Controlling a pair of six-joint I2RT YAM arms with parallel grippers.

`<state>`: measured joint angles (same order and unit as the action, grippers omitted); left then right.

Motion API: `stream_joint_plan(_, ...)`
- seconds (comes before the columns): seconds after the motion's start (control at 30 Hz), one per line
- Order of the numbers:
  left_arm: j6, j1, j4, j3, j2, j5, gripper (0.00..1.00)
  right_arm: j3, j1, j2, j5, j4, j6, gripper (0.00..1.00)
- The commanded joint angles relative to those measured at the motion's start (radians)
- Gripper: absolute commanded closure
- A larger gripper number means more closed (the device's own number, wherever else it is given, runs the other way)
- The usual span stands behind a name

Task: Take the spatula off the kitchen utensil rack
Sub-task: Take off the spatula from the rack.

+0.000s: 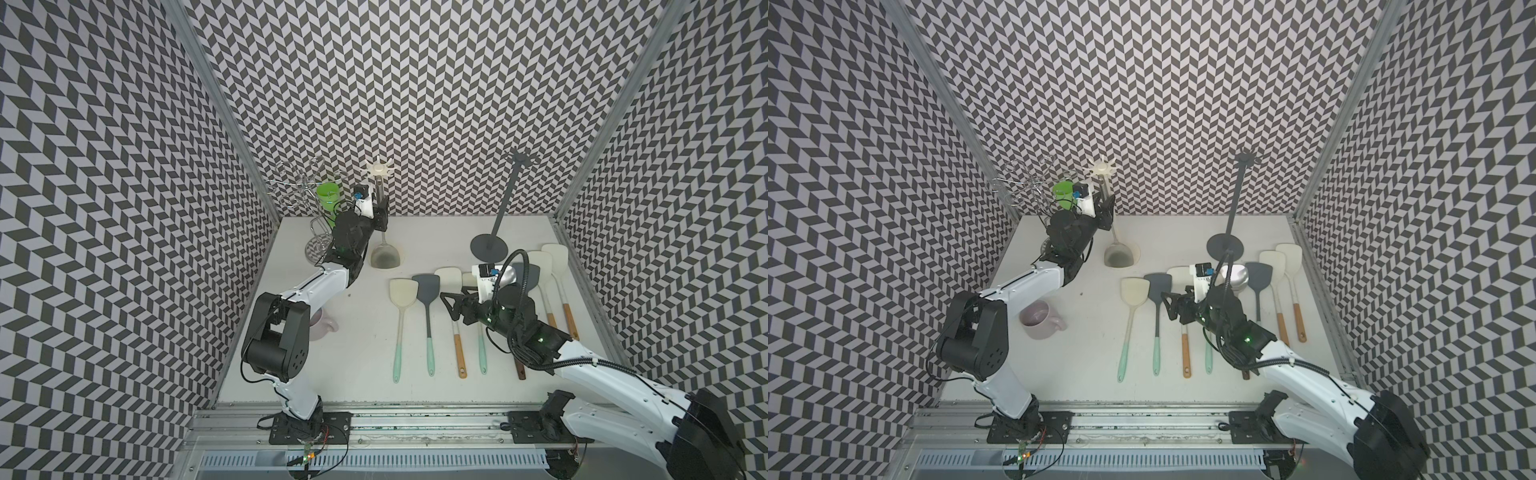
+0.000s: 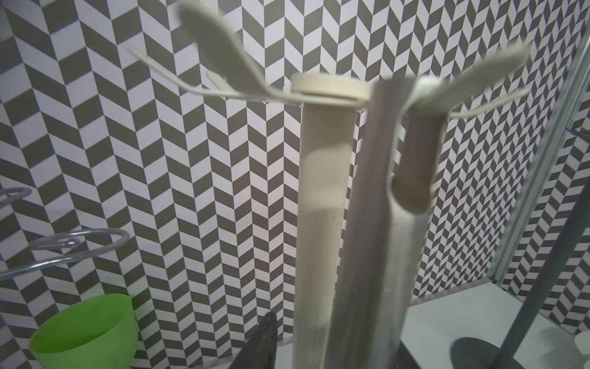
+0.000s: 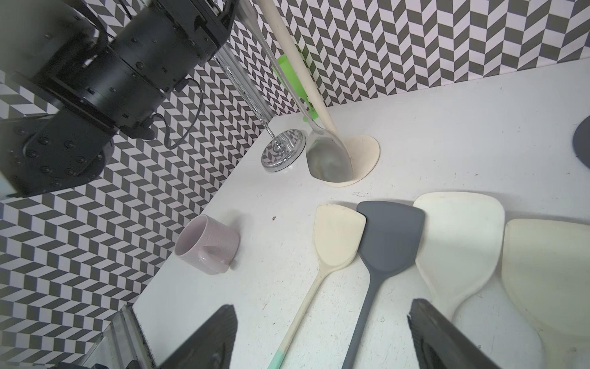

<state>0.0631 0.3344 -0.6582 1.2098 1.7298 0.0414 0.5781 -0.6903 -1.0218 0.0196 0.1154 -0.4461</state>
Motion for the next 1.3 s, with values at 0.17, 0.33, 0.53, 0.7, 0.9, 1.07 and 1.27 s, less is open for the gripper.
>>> stream_joint_plan(0.17,-0.037,0.026,-0.003,0.041,0.002,-0.043,0.73,-0.028,0.005,0.023,0.008,0.058,-0.009,0.16)
stream_joint_plan(0.33,-0.06,0.041,0.018,0.029,-0.033,-0.097,0.86,-0.029,0.005,0.02,0.019,0.06,-0.011,0.16)
stream_joint_plan(0.53,-0.095,0.043,0.043,0.007,-0.078,-0.166,0.94,-0.036,0.003,0.022,0.021,0.065,-0.011,0.16)
stream_joint_plan(0.7,-0.124,0.04,0.029,-0.032,-0.111,-0.183,0.95,-0.039,0.004,0.019,0.025,0.073,-0.013,0.16)
stream_joint_plan(0.9,-0.131,0.04,0.073,-0.02,-0.144,-0.169,0.98,-0.038,0.004,0.015,0.029,0.073,-0.015,0.16)
stream_joint_plan(1.07,-0.13,0.038,0.142,0.01,-0.174,-0.142,1.0,-0.038,0.005,0.015,0.029,0.073,-0.017,0.16)
stream_joint_plan(1.27,-0.131,0.028,0.167,-0.04,-0.237,-0.164,1.0,-0.036,0.005,0.017,0.023,0.073,-0.016,0.16)
